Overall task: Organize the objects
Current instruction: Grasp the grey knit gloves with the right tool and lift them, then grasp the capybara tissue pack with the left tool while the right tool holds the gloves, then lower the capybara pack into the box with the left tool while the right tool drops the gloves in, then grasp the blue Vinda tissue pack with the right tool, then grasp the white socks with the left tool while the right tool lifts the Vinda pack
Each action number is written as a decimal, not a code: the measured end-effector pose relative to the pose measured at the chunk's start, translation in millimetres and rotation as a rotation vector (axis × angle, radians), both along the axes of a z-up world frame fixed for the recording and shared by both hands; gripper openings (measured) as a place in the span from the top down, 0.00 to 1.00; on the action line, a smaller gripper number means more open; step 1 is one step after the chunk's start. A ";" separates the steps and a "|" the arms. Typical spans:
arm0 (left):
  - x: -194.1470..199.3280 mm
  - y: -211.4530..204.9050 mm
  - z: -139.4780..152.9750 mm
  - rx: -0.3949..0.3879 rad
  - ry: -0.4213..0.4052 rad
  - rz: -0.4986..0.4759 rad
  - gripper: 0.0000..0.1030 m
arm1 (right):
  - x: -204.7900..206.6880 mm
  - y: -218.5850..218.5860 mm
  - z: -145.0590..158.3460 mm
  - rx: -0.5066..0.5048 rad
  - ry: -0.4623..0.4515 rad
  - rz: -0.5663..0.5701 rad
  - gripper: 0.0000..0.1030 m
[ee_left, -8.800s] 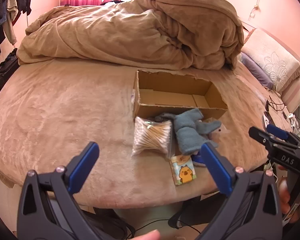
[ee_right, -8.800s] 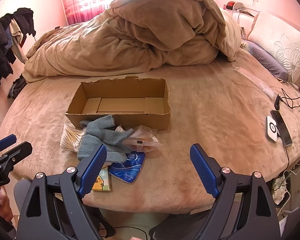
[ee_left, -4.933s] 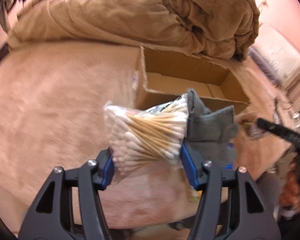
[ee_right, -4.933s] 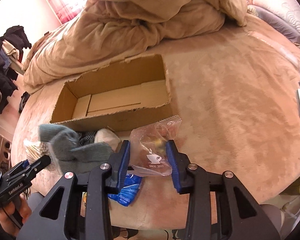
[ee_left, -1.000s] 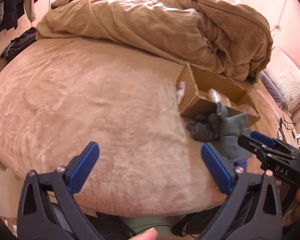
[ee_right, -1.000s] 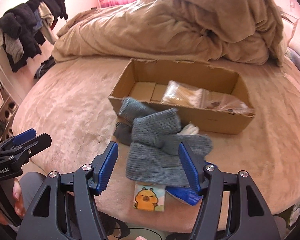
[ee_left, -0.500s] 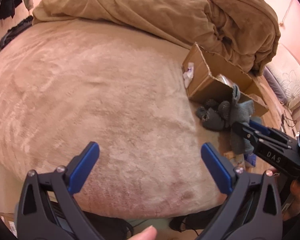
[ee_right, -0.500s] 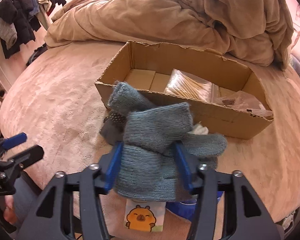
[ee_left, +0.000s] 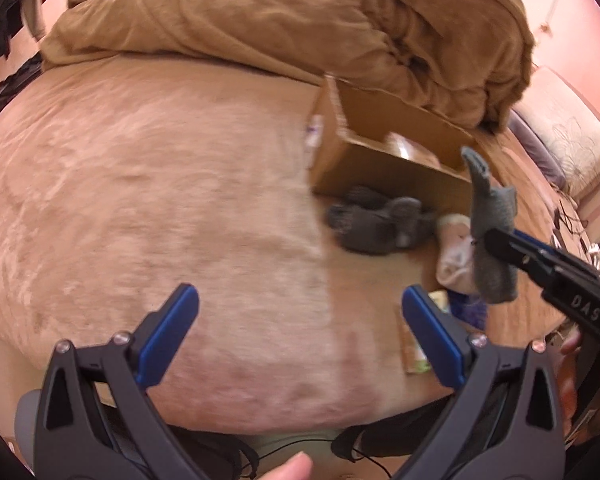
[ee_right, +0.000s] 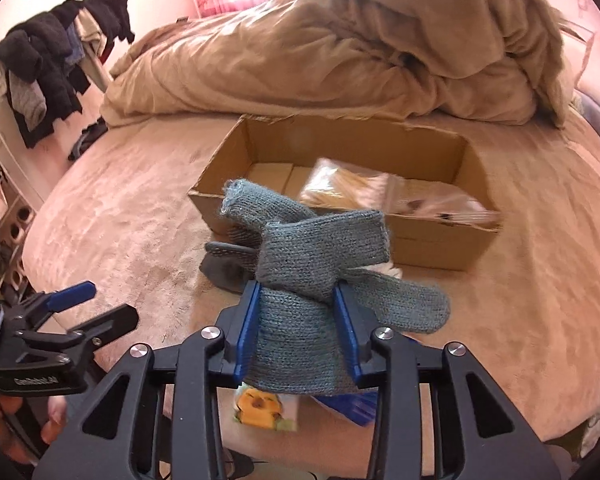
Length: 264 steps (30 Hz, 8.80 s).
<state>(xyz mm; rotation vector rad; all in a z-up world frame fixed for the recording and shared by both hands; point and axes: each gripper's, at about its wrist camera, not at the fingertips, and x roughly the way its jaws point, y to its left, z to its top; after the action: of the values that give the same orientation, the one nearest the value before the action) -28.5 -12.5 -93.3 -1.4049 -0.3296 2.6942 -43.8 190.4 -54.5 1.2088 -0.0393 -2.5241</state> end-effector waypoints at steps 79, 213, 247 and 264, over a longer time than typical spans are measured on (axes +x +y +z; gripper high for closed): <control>4.0 27.4 106.1 -0.041 0.164 -0.062 0.54 | 18.2 46.6 88.4 -0.104 0.121 -0.042 0.63; 19.3 25.7 -34.2 0.055 -0.027 -0.070 0.12 | 19.0 28.2 -61.1 0.016 -0.133 -0.142 0.42; -44.2 157.2 -42.4 -0.040 -0.055 -0.319 0.47 | 7.3 122.8 -64.7 0.031 -0.084 -0.253 0.39; 0.1 128.3 12.8 -0.029 0.038 -0.274 0.68 | 27.2 119.2 -7.5 -0.027 0.007 -0.228 0.39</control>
<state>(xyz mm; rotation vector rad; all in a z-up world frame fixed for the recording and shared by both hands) -28.4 115.8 -80.6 -1.2969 -0.0869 2.5075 -16.6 309.7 -62.0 1.2482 -0.2205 -2.7118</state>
